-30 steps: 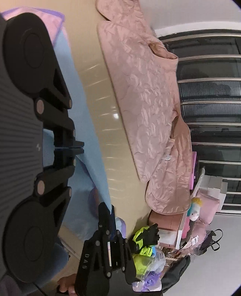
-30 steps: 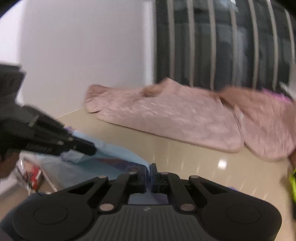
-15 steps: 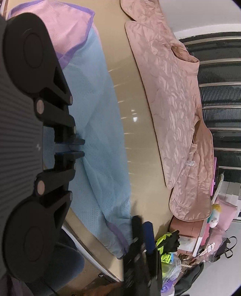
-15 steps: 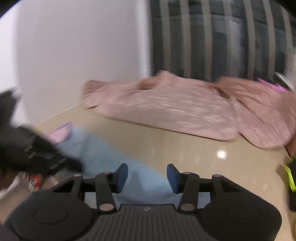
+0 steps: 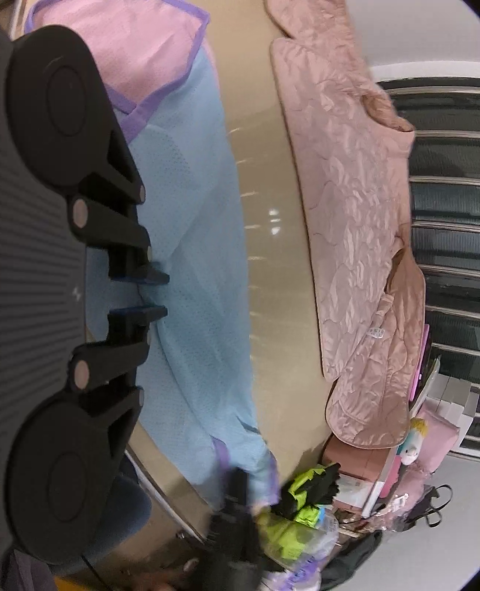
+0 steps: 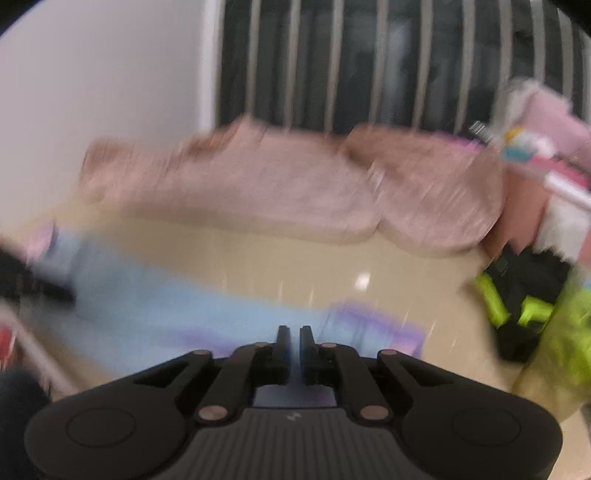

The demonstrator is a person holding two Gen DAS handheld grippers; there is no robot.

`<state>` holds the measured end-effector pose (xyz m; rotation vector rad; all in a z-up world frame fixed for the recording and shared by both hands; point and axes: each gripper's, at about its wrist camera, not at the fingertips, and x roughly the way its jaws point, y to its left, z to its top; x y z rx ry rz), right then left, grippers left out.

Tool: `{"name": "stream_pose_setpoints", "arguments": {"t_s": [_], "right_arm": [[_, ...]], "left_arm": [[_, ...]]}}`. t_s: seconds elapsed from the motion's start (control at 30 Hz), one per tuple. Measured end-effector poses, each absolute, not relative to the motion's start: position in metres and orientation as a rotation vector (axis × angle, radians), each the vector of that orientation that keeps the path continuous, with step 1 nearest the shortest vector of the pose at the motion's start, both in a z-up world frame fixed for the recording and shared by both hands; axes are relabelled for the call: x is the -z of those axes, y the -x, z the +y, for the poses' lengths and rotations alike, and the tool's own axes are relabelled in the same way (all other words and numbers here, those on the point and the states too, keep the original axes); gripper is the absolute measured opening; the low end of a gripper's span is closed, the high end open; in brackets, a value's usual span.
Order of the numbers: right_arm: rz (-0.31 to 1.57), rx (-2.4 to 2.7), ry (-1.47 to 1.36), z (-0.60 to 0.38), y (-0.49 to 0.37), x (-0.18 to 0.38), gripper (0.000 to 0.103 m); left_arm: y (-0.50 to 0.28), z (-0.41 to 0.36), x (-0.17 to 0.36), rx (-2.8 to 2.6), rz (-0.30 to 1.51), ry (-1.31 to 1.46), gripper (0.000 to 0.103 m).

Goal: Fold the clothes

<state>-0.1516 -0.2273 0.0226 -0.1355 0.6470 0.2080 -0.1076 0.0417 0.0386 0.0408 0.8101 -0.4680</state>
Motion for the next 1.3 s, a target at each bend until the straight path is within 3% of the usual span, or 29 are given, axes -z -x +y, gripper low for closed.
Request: {"name": "stream_pose_setpoints", "arguments": {"t_s": [0.03,0.13,0.2,0.3,0.37,0.43,0.47,0.6,0.7,0.77,0.8,0.83,0.97,1.17,1.23,1.27,1.3], "right_arm": [[0.637,-0.206,0.133,-0.227,0.153,-0.024,0.008],[0.607,-0.201,0.125,-0.225,0.156,-0.029,0.024],[0.588,-0.197,0.119,-0.224,0.158,-0.032,0.036],[0.561,-0.19,0.109,-0.223,0.161,-0.036,0.037],[0.584,-0.158,0.079,-0.227,0.155,-0.03,0.037],[0.597,-0.134,0.049,-0.232,0.154,-0.026,0.037],[0.599,-0.125,0.035,-0.235,0.154,-0.025,0.037],[0.604,-0.105,0.009,-0.243,0.157,-0.021,0.041],[0.609,-0.106,0.007,-0.242,0.156,-0.016,0.043],[0.606,-0.104,0.008,-0.241,0.155,-0.014,0.044],[0.605,-0.102,0.009,-0.24,0.154,-0.014,0.044],[0.605,-0.099,0.005,-0.24,0.154,-0.014,0.044],[0.595,-0.088,0.007,-0.242,0.156,-0.012,0.046],[0.52,0.003,0.027,-0.241,0.17,-0.02,0.058],[0.446,0.065,-0.012,-0.246,0.182,-0.027,0.077],[0.444,0.089,-0.033,-0.249,0.182,-0.028,0.085],[0.466,0.109,-0.06,-0.254,0.178,-0.027,0.085]], "left_arm": [[0.107,0.047,-0.044,0.481,0.809,-0.006,0.036],[0.102,0.074,-0.067,0.442,0.736,0.05,0.055],[0.088,0.092,-0.074,0.318,0.715,0.004,0.059],[0.059,0.116,-0.064,0.115,0.748,-0.067,0.059],[0.046,0.126,-0.055,0.081,0.78,-0.049,0.056],[0.037,0.133,-0.048,0.037,0.803,-0.04,0.042],[0.037,0.135,-0.048,0.027,0.802,-0.031,0.042],[0.052,0.151,-0.055,-0.006,0.761,0.044,0.051],[0.047,0.158,-0.045,-0.01,0.802,0.059,0.049],[0.039,0.156,-0.038,-0.047,0.817,0.035,0.032],[0.035,0.156,-0.035,-0.054,0.811,0.037,0.013],[0.029,0.158,-0.033,-0.06,0.799,0.044,0.008],[0.017,0.162,-0.027,-0.134,0.76,0.066,0.008],[0.028,0.161,-0.037,-0.147,0.737,0.091,0.017],[0.04,0.156,-0.045,-0.13,0.718,0.095,0.039],[0.049,0.15,-0.05,-0.107,0.703,0.097,0.043],[0.057,0.141,-0.054,-0.073,0.693,0.091,0.048]]}}
